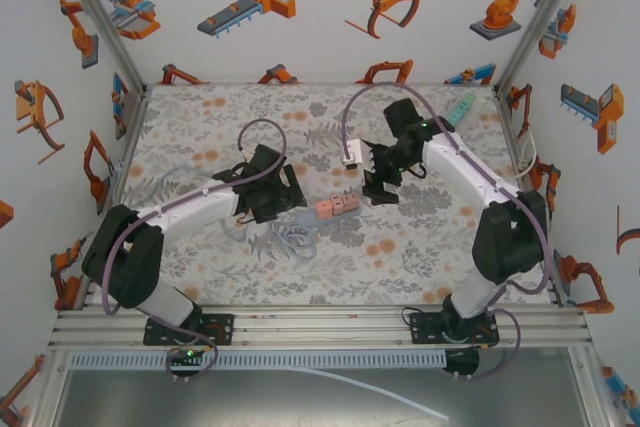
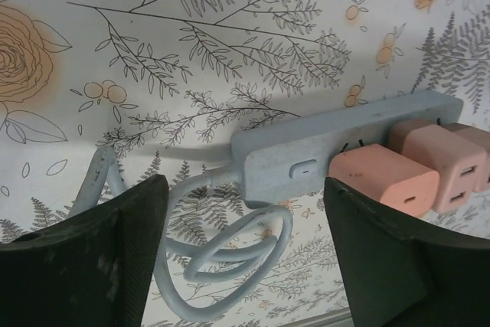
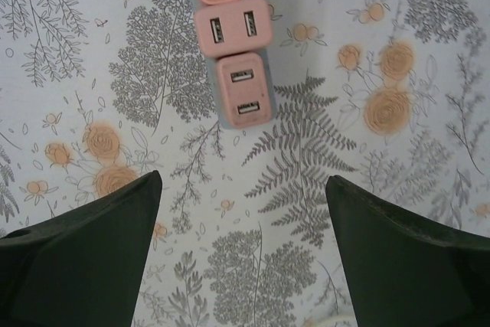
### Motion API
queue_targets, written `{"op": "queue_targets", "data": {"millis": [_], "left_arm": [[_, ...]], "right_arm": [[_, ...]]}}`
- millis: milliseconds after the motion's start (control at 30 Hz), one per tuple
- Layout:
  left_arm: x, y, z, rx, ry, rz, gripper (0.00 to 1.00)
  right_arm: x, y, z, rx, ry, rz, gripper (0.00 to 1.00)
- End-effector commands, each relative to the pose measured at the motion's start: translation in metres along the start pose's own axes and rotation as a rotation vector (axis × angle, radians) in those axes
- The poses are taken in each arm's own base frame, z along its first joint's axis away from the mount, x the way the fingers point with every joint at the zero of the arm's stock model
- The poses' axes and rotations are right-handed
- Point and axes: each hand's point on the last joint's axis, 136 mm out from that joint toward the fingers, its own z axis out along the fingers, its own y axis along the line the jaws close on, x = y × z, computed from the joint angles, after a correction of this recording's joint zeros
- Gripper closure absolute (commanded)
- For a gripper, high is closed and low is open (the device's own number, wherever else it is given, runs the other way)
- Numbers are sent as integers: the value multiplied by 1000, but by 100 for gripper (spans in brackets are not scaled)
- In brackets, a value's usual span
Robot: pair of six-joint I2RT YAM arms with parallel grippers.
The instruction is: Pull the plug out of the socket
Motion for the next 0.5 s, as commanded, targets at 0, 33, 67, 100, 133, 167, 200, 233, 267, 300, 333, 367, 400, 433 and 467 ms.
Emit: {"op": "queue_targets", "data": {"millis": [0, 33, 67, 100, 133, 167, 200, 233, 267, 300, 333, 367, 400, 433, 467], "left_arm": [[9, 9, 4, -27, 40, -7, 29], [10, 11, 5, -34, 41, -2, 30], [10, 12, 5, -38, 38, 3, 31], [11, 14, 5, -42, 37, 8, 32], [10, 14, 5, -43, 35, 13, 33], [12, 15, 6, -46, 40, 20, 34], [13, 15, 6, -47, 45, 27, 35], [15, 15, 8, -47, 54, 31, 36], [16, 15, 9, -48, 62, 35, 37], [19, 15, 10, -45, 69, 40, 39], [21, 15, 11, -45, 69, 48, 40], [23, 15, 11, -50, 69, 55, 41], [25, 16, 12, -57, 67, 61, 41], [26, 16, 12, -61, 64, 67, 41], [27, 16, 13, -66, 65, 71, 41]], "right_arm": [[-5, 4, 17, -39, -42, -29, 25], [-4, 5, 21, -49, -42, -28, 26], [-4, 6, 26, -64, -46, -26, 28], [-4, 8, 31, -81, -47, -23, 29], [-4, 10, 35, -94, -47, -21, 31], [-3, 11, 39, -100, -45, -22, 32], [-3, 13, 43, -107, -44, -25, 34], [-2, 13, 48, -106, -46, -30, 36], [-2, 13, 52, -104, -47, -32, 37], [-1, 14, 56, -101, -51, -34, 38], [-2, 13, 59, -94, -55, -37, 39], [-2, 13, 61, -91, -57, -38, 41], [-2, 13, 62, -91, -60, -37, 43], [-2, 12, 63, -90, -64, -35, 44], [-2, 12, 64, -91, -64, -34, 46]]}}
